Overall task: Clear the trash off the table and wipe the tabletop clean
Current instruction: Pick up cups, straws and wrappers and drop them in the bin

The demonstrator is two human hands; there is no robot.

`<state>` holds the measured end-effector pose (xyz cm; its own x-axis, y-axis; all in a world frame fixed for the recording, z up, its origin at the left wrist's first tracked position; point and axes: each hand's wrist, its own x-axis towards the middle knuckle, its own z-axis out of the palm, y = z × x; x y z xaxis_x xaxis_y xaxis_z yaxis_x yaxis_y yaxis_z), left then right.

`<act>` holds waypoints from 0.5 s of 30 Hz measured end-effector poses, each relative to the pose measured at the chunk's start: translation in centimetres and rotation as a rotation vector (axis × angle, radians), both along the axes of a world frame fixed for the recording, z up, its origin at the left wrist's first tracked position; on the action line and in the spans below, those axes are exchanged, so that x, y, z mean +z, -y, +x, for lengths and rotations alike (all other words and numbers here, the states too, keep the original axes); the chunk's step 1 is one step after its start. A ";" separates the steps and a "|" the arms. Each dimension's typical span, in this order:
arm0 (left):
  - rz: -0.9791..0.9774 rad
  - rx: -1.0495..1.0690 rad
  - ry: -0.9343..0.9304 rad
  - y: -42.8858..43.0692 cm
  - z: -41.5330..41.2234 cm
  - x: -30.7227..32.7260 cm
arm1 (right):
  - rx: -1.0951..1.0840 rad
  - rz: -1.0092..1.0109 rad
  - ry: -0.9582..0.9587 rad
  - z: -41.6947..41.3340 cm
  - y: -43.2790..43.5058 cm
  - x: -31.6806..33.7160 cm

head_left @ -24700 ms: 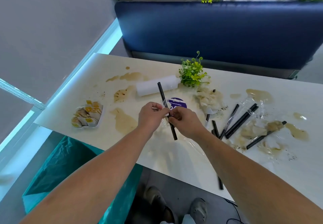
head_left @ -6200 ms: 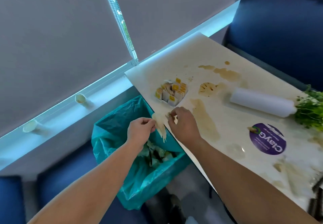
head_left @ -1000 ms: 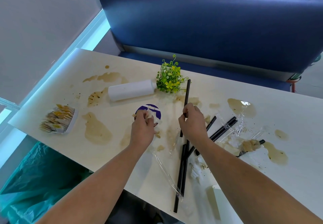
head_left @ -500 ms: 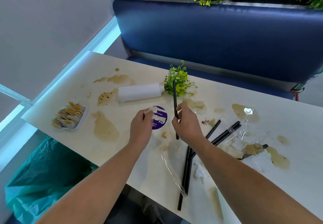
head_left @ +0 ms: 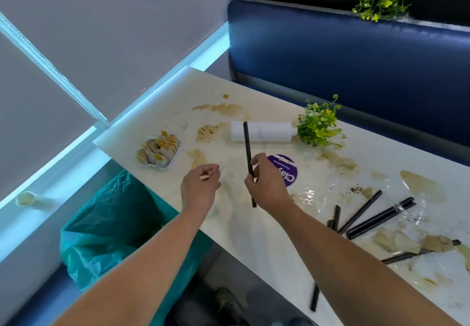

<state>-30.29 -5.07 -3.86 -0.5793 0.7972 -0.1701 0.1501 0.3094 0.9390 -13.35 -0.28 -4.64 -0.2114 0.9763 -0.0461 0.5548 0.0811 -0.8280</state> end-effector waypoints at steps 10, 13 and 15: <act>-0.099 0.091 -0.133 4.5 -13.6 -0.6 | 0.233 0.003 0.073 -13.5 2.3 -1.1; -0.130 0.158 -0.143 6.5 -17.3 -1.2 | 0.380 0.007 0.110 -17.6 3.4 -1.8; -0.173 0.196 -0.159 7.9 -19.7 -1.7 | 0.464 0.002 0.140 -20.1 4.1 -2.2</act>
